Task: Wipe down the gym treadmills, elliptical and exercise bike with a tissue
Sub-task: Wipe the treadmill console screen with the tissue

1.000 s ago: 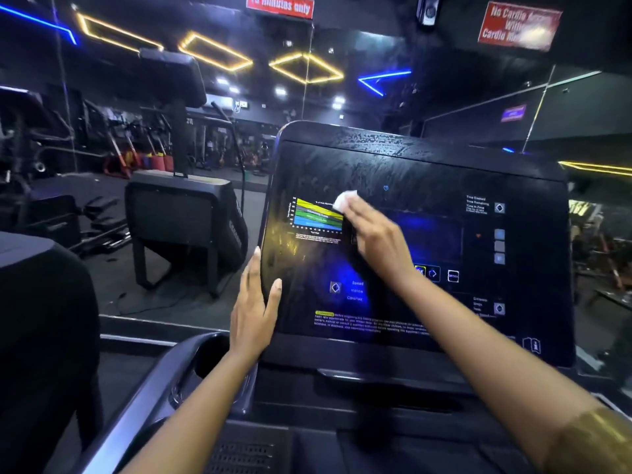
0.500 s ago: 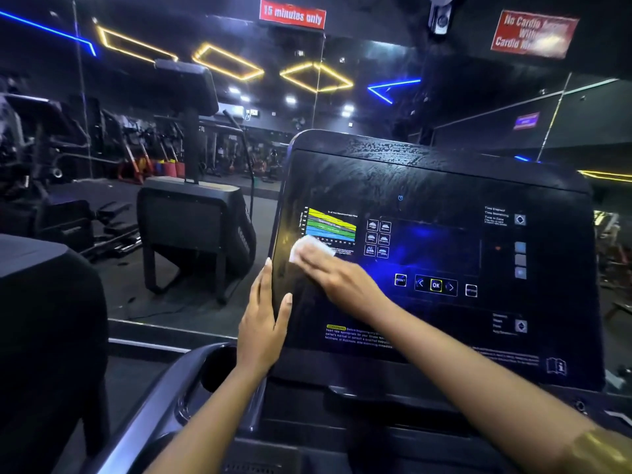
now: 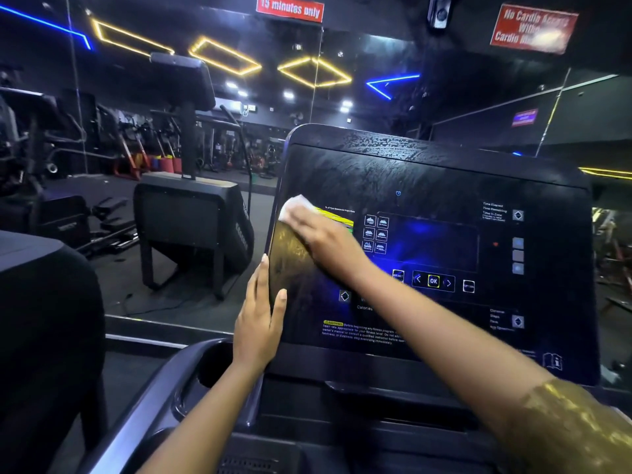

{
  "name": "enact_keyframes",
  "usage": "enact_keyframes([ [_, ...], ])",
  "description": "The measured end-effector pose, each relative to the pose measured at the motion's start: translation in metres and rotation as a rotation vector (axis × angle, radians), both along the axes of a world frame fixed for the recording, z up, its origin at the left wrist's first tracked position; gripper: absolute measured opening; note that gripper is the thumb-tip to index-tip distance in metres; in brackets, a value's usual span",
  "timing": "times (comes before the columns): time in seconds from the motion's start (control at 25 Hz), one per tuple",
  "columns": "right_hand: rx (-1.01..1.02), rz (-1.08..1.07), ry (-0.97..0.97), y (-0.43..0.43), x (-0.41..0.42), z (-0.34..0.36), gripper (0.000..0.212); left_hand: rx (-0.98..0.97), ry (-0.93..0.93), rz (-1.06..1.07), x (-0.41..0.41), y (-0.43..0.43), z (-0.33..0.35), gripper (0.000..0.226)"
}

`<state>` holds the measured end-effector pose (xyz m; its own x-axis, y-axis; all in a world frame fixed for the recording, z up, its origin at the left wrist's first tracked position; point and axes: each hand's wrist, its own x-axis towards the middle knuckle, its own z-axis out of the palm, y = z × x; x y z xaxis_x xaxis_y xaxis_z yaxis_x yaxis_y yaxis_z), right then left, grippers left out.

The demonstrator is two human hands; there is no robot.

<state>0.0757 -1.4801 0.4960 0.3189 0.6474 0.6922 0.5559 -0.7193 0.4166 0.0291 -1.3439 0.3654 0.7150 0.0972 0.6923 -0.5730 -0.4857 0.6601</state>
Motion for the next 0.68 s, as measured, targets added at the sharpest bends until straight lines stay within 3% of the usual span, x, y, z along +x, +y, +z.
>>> enact_keyframes([
  [0.16,-0.243,0.083,0.022,-0.018,-0.024,-0.03,0.042,0.011,-0.006,-0.002,-0.001,0.001,-0.001,0.067],
  [0.4,0.241,-0.151,-0.107,-0.087,-0.03,0.033,0.038,0.039,0.014,0.002,-0.002,0.001,0.0,0.067],
  [0.56,0.209,-0.156,-0.032,-0.075,-0.036,-0.021,0.042,0.035,0.015,0.004,-0.002,0.001,0.0,0.066],
  [0.68,0.066,-0.066,0.016,-0.055,-0.058,-0.076,0.049,0.035,0.016,0.005,-0.003,0.001,0.001,0.069],
])
